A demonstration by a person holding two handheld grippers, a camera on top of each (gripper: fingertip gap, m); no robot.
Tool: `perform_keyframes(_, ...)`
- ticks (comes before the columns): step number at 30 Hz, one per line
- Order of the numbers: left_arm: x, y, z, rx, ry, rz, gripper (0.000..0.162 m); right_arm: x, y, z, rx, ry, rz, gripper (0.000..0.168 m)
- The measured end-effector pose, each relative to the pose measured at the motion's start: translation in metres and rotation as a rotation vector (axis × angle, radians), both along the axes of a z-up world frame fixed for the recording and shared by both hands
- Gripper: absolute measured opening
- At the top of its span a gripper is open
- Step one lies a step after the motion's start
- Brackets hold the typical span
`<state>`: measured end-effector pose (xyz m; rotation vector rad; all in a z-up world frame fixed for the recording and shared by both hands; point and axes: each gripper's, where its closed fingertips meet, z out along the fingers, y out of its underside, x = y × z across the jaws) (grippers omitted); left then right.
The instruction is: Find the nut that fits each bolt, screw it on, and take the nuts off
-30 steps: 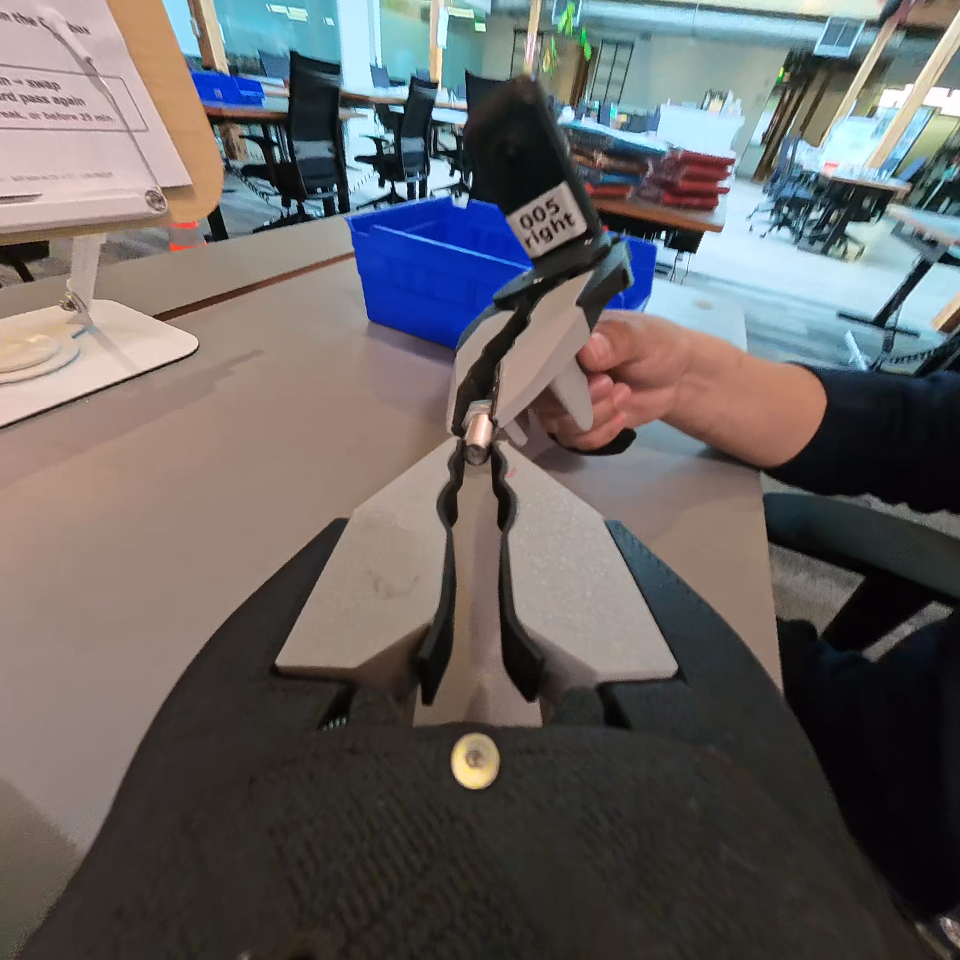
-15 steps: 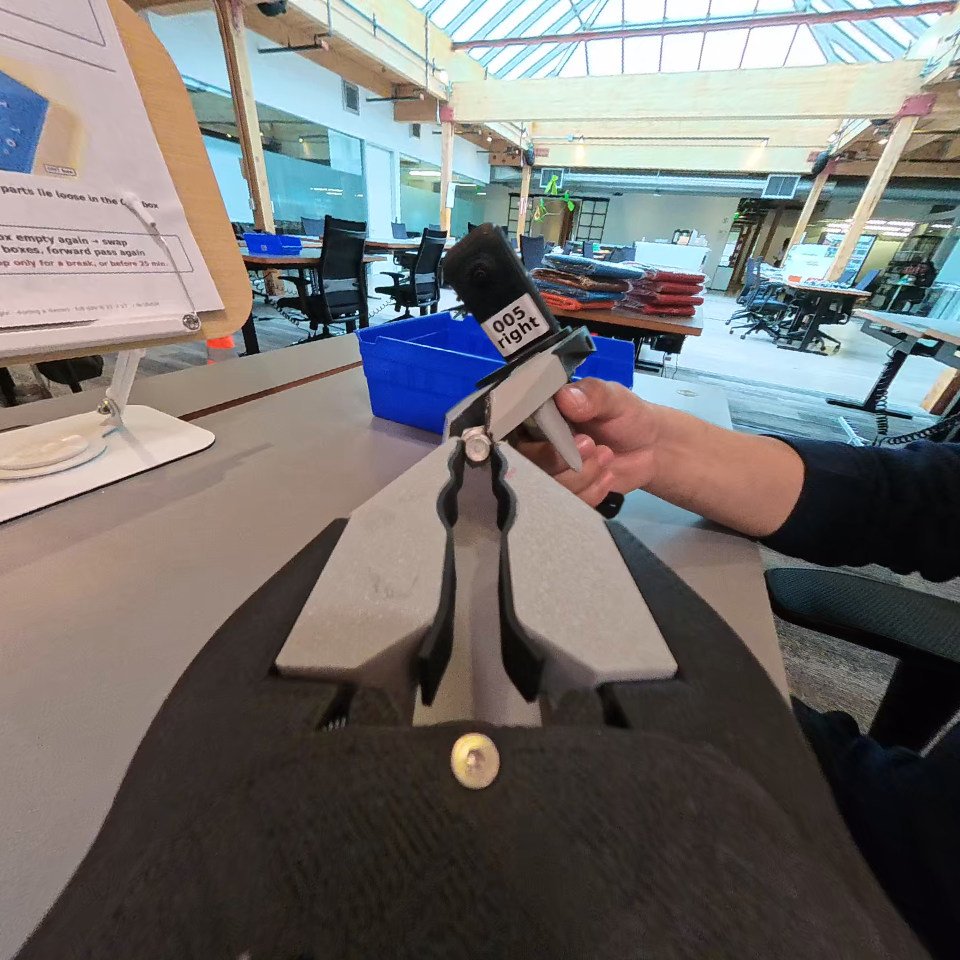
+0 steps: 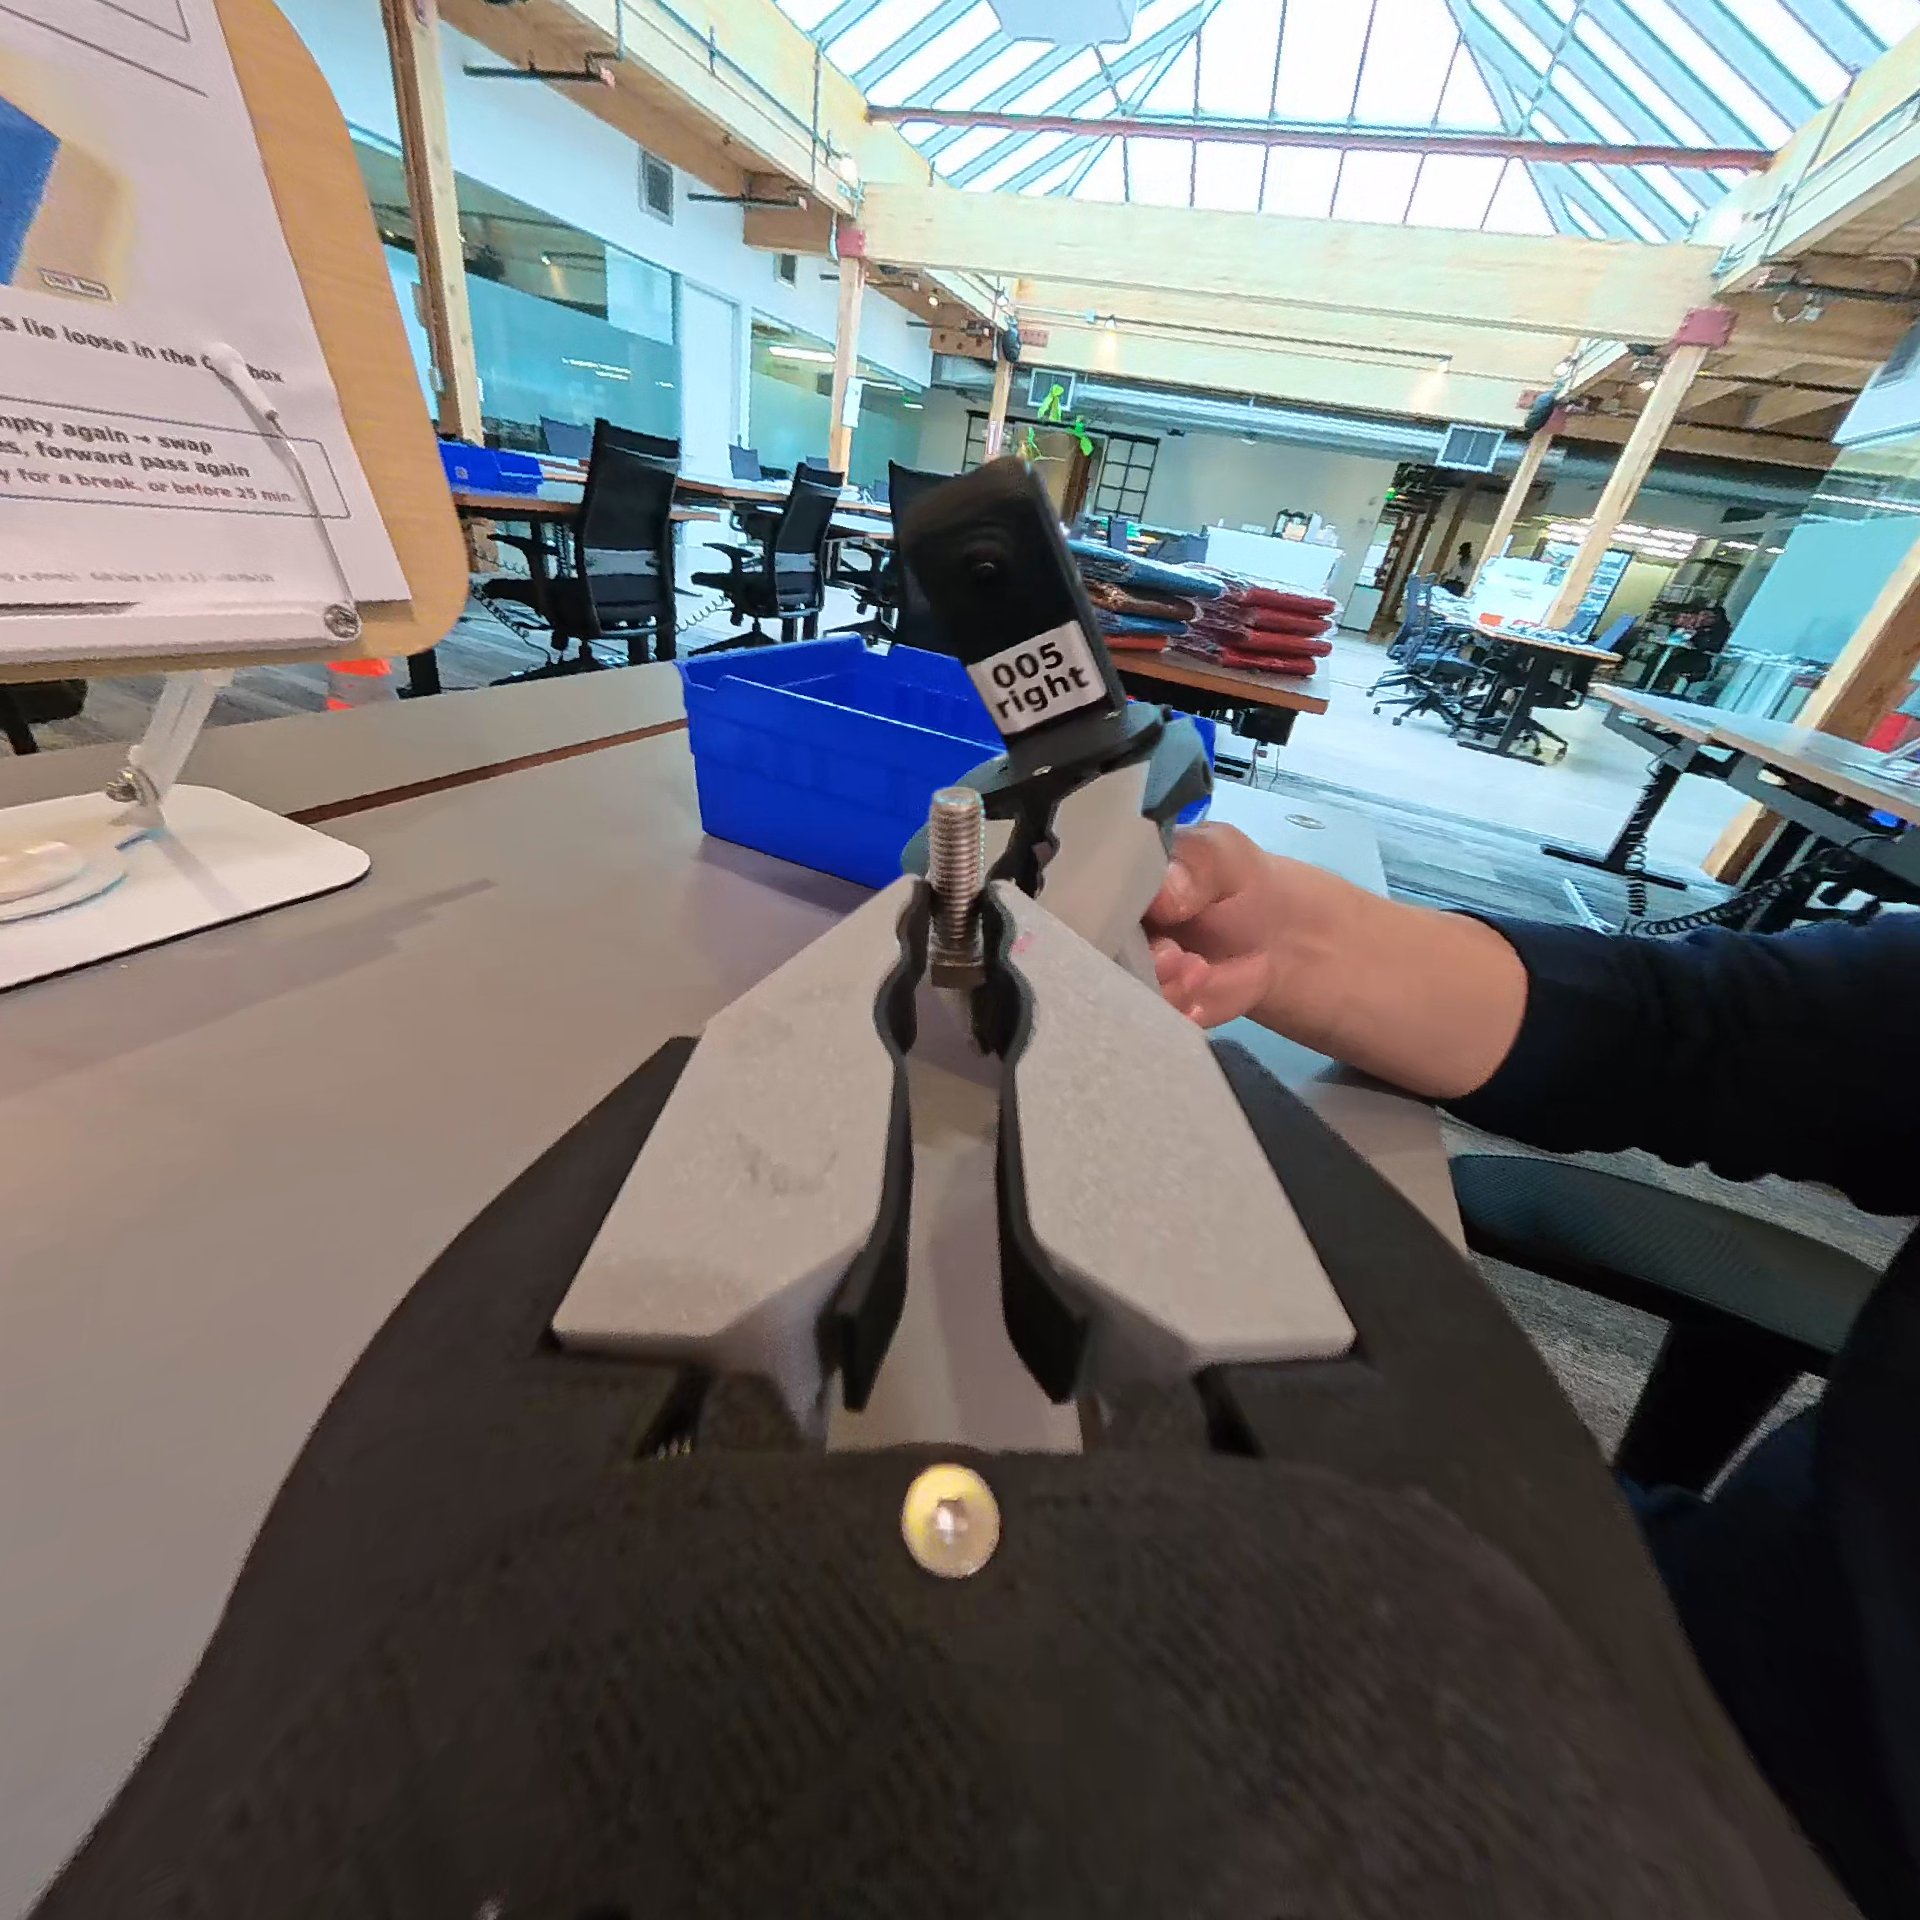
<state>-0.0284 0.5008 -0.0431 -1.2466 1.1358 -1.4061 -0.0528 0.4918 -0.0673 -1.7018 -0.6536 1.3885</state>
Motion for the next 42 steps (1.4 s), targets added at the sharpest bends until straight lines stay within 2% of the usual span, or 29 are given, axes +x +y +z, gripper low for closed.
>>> perform_keyframes(5, -0.001, 0.011, -0.012, 0.038, 0.064, 0.039, 0.007, 0.011, 0.006, -0.01, 0.015, -0.115, -0.053, 0.011)
perform_keyframes(9, 0.0, 0.02, -0.026, 0.045, 0.121, 0.075, 0.007, 0.033, 0.018, -0.006, 0.171, -0.276, -0.196, 0.013)
perform_keyframes(12, 0.003, 0.014, -0.034, 0.044, 0.139, 0.04, 0.007, 0.032, 0.019, 0.004, 0.247, -0.267, -0.235, 0.016)
perform_keyframes(18, 0.007, -0.001, -0.036, 0.069, 0.148, -0.021, 0.007, 0.017, 0.015, 0.002, 0.333, -0.312, -0.22, 0.013)
perform_keyframes(19, 0.008, -0.003, -0.038, 0.068, 0.155, -0.029, 0.007, 0.016, 0.014, 0.0, 0.331, -0.322, -0.211, 0.008)
perform_keyframes(26, 0.01, -0.002, -0.04, 0.021, 0.152, -0.041, 0.007, 0.016, 0.016, -0.004, 0.295, -0.315, -0.209, 0.007)
perform_keyframes(29, 0.01, -0.001, -0.04, -0.003, 0.152, -0.044, 0.015, 0.013, 0.014, -0.003, 0.272, -0.279, -0.191, 0.007)
perform_keyframes(33, 0.011, -0.004, -0.044, 0.023, 0.172, -0.047, 0.007, 0.009, 0.015, -0.005, 0.275, -0.278, -0.195, 0.006)
perform_keyframes(42, 0.013, -0.001, -0.047, -0.002, 0.175, -0.059, 0.008, 0.013, 0.017, -0.006, 0.305, -0.326, -0.222, 0.006)
